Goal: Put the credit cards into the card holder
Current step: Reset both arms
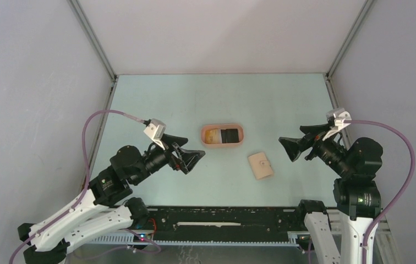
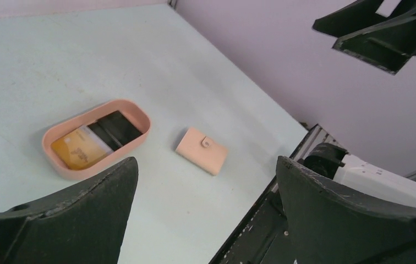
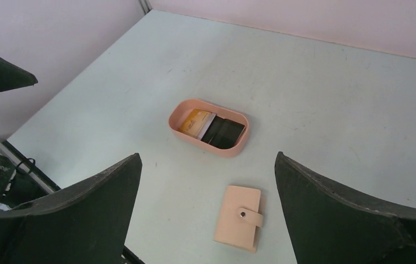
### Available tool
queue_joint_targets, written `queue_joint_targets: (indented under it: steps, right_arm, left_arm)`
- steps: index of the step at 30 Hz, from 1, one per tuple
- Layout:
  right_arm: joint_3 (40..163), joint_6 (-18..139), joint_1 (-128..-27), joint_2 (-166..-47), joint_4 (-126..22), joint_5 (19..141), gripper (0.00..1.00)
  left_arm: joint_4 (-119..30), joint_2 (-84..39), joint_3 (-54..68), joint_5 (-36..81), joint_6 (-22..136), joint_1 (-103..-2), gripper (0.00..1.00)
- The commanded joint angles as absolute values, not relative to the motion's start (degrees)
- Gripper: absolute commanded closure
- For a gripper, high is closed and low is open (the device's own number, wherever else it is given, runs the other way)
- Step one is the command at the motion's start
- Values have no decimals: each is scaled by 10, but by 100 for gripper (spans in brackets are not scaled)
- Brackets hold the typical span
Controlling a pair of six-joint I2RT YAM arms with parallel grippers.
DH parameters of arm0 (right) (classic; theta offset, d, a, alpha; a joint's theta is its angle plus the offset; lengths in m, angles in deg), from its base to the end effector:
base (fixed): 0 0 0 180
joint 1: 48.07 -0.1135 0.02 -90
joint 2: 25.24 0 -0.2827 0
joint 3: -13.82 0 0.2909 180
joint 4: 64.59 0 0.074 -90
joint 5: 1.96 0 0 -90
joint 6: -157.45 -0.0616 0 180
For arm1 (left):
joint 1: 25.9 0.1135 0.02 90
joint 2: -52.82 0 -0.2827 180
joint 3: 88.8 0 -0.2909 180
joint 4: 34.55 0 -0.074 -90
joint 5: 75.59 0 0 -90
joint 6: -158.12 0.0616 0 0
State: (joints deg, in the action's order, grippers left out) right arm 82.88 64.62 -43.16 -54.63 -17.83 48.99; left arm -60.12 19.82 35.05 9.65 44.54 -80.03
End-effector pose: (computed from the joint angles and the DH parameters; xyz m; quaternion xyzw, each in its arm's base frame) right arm 0.1214 0.0285 0.4229 -0.1731 0.7197 0.2391 0.6284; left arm 0.1129 -0.1474 0.3761 0.1623 0.7033 -0.4104 0.5572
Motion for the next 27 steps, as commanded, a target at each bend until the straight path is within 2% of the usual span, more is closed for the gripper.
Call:
queue_joint_targets:
  steps: [1, 11, 27]
  right_arm:
    - [860, 617, -428, -552, -190, 487, 0]
    - [878, 671, -423, -562, -160, 436, 0]
    - [912, 624, -414, -583, -154, 458, 0]
  left_arm:
    - [-533, 205, 366, 121, 438, -798, 0]
    - [-518, 198, 371, 140, 436, -798, 0]
    - [-596, 243, 377, 58, 455, -798, 0]
